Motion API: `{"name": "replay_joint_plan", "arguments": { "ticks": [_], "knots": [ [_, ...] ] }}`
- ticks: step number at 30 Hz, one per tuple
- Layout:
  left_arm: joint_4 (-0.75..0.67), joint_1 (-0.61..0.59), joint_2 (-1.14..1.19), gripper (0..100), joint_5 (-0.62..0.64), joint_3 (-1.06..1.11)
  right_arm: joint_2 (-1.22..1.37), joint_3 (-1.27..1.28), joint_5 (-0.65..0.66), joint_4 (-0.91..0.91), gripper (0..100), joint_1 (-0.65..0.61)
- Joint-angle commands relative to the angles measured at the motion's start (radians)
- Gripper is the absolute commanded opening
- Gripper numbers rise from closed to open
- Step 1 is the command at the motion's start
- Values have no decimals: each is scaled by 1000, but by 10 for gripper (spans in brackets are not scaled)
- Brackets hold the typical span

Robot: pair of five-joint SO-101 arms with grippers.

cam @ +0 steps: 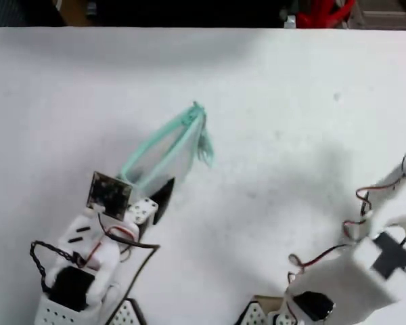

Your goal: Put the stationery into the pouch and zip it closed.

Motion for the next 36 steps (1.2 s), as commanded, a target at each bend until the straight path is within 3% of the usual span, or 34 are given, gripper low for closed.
{"name": "replay_joint_plan", "arguments": {
  "ticks": [1, 6, 11, 15, 18, 29, 36],
  "knots": [
    [-14, -2, -10, 225, 11, -49, -254, -178, -63, 183, 17, -91],
    [-11, -2, -10, 229, 11, -49, -564, -310, -218, 349, 17, -320],
    [-9, -2, -10, 228, 11, -49, -858, -336, -399, 372, 17, -679],
    [-11, -2, -10, 226, 11, -49, -1018, -334, -609, 183, 17, -1084],
    [-9, -2, -10, 226, 11, -49, -1041, -328, -606, -12, 17, -1276],
    [-12, -2, -10, 226, 11, -49, -811, -328, -612, -209, 18, -1497],
    [-14, -2, -10, 226, 11, -52, -754, -304, -612, -209, 17, -1538]
  ]
}}
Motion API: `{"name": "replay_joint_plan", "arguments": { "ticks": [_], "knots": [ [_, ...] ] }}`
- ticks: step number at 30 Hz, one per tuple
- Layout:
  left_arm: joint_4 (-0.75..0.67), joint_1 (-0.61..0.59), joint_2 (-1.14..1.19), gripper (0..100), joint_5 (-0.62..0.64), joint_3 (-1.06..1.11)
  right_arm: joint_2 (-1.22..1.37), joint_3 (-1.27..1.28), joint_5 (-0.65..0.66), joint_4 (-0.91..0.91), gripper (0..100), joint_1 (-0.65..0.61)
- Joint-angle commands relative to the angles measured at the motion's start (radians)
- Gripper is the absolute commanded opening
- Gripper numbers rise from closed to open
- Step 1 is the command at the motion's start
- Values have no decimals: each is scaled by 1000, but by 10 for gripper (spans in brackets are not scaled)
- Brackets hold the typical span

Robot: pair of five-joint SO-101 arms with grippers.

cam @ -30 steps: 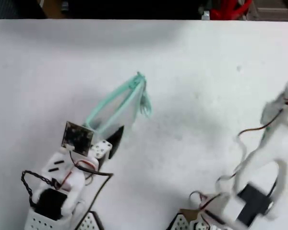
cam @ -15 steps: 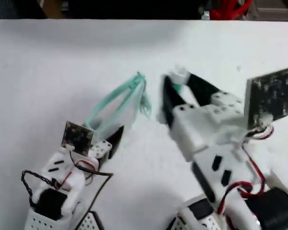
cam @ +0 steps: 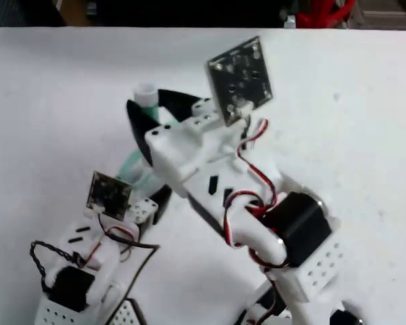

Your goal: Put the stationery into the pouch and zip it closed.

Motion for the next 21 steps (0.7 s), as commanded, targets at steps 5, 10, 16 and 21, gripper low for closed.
{"name": "replay_joint_plan", "arguments": {
  "ticks": [5, 10, 16, 21],
  "knots": [
    [-14, -7, -10, 226, 11, -54, -10, 137, -9, -76, 17, -8],
    [-14, -8, -10, 226, 11, -54, -68, 233, -11, -125, 17, -38],
    [-14, -8, -10, 226, 11, -55, -84, 321, -9, -211, 23, -74],
    [-14, -8, -10, 226, 11, -55, -131, 310, -8, -124, 219, -22]
  ]
}}
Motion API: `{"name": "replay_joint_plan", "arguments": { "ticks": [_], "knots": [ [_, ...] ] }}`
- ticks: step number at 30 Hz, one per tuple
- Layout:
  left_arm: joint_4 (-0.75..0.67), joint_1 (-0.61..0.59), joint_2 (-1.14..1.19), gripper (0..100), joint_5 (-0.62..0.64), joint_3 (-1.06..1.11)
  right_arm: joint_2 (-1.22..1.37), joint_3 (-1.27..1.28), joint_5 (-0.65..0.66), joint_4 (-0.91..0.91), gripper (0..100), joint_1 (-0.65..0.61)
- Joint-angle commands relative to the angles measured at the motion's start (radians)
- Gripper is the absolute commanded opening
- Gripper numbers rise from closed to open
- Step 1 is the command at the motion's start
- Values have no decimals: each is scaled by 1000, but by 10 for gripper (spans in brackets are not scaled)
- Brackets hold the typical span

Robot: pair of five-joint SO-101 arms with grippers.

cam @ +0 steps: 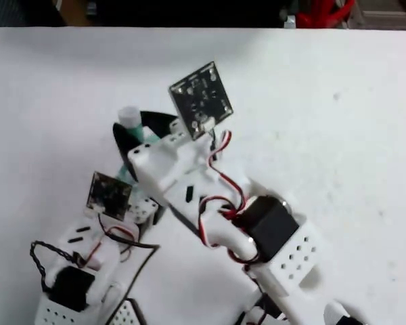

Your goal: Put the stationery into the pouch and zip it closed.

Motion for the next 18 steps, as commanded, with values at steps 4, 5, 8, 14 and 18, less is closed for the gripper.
{"name": "replay_joint_plan", "arguments": {
  "ticks": [4, 5, 8, 14, 18],
  "knots": [
    [-14, -7, -10, 226, 11, -55, -124, -15, 0, 113, 270, 111],
    [-14, -7, -10, 226, 11, -55, -145, -15, 0, 117, 261, 137],
    [-14, -5, -10, 226, 11, -55, -183, -11, 0, 117, 243, 209],
    [-14, -7, -10, 226, 11, -55, -179, -11, 61, 139, 241, 329],
    [-14, -4, -10, 224, 11, -54, -143, 74, 219, 196, 239, 452]
  ]
}}
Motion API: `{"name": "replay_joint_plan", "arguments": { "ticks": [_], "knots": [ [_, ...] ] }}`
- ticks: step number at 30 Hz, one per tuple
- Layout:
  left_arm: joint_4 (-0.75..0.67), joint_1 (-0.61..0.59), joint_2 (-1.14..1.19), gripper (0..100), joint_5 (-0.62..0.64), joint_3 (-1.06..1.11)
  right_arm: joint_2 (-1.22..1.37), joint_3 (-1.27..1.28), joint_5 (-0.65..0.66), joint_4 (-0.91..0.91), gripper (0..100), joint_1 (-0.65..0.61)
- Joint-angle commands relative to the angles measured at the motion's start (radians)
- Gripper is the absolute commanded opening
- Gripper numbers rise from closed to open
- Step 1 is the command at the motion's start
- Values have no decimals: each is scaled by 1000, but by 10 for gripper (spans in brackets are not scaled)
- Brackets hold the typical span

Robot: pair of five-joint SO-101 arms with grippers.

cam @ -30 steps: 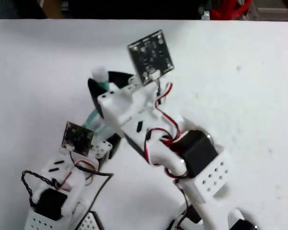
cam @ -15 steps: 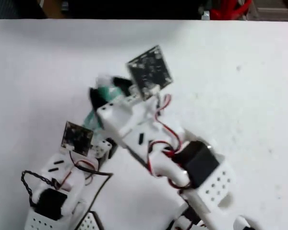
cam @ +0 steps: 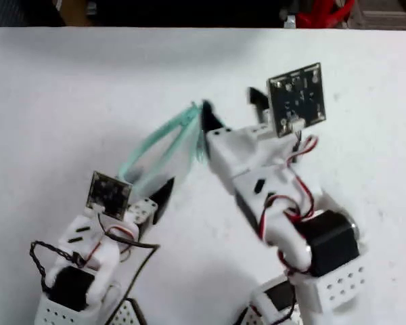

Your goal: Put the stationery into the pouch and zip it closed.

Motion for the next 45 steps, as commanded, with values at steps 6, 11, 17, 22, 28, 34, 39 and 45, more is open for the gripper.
{"name": "replay_joint_plan", "arguments": {
  "ticks": [6, 11, 17, 22, 28, 34, 39, 45],
  "knots": [
    [-57, -1, -10, 15, -34, -57, 22, 276, 506, -41, 142, 68],
    [-63, 10, -10, 23, -94, -54, -110, 417, 532, -88, 135, 68],
    [12, 94, -10, 21, -354, -60, -326, 565, 535, -130, 209, 68],
    [167, 101, -10, 21, -405, -175, -435, 687, 629, -182, 358, 70],
    [315, 157, -10, 21, -473, -249, -453, 756, 675, -220, 342, 70],
    [348, 202, -7, 21, -534, -247, -453, 761, 727, -237, 342, 42],
    [348, 202, -7, 21, -546, -247, -453, 763, 753, -222, 337, -48],
    [348, 202, -7, 21, -546, -247, -453, 763, 825, -277, 101, -71]
  ]
}}
